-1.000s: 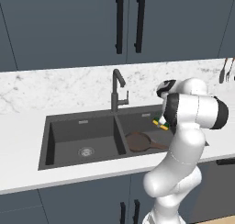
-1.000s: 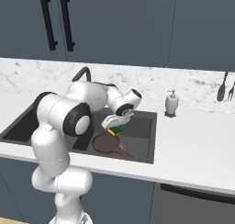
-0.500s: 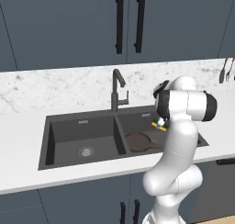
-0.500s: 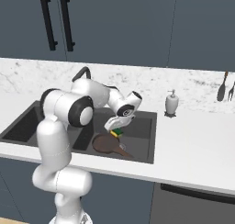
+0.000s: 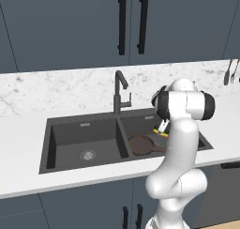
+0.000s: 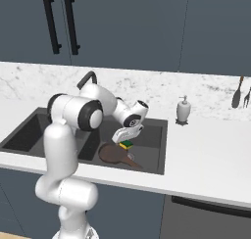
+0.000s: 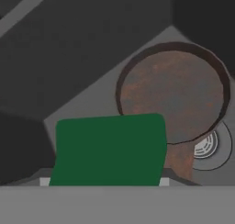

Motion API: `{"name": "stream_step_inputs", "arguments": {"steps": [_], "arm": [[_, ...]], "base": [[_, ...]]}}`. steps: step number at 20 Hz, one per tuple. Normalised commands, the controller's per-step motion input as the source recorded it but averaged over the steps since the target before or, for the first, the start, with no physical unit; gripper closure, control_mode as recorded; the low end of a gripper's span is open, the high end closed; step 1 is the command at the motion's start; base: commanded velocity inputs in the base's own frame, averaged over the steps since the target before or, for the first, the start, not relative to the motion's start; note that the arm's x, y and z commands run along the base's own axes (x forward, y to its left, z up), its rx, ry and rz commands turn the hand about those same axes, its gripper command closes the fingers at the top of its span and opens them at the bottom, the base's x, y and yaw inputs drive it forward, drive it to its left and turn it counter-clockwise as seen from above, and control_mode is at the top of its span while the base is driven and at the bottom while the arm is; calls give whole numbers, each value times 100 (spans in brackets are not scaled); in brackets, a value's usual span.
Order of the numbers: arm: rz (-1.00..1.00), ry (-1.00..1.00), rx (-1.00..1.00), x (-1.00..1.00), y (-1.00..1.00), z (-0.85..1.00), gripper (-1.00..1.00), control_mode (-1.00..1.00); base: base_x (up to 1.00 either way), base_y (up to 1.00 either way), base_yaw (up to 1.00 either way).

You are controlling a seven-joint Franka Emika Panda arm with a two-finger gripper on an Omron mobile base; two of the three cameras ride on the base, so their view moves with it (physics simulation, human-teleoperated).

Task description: Pick the pan and sponge and place them into the sink. Then turn on the water.

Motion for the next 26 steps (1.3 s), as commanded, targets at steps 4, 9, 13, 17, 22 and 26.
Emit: {"name": "stream_step_inputs", "arguments": {"steps": [4, 9, 13, 17, 22, 26], "arm": [[0, 3, -8, 17, 0, -24, 100, -100], [0, 5, -6, 15, 0, -30, 100, -100], [0, 4, -5, 22, 0, -30, 100, -100], [0, 1, -1, 23, 0, -36, 100, -100], [0, 0, 0, 25, -10, -40, 100, -100], [0, 0, 0, 23, -8, -38, 100, -100]], "base": [[0, 0, 0], [0, 0, 0], [0, 0, 0], [0, 0, 0], [0, 0, 0], [0, 0, 0]]}}
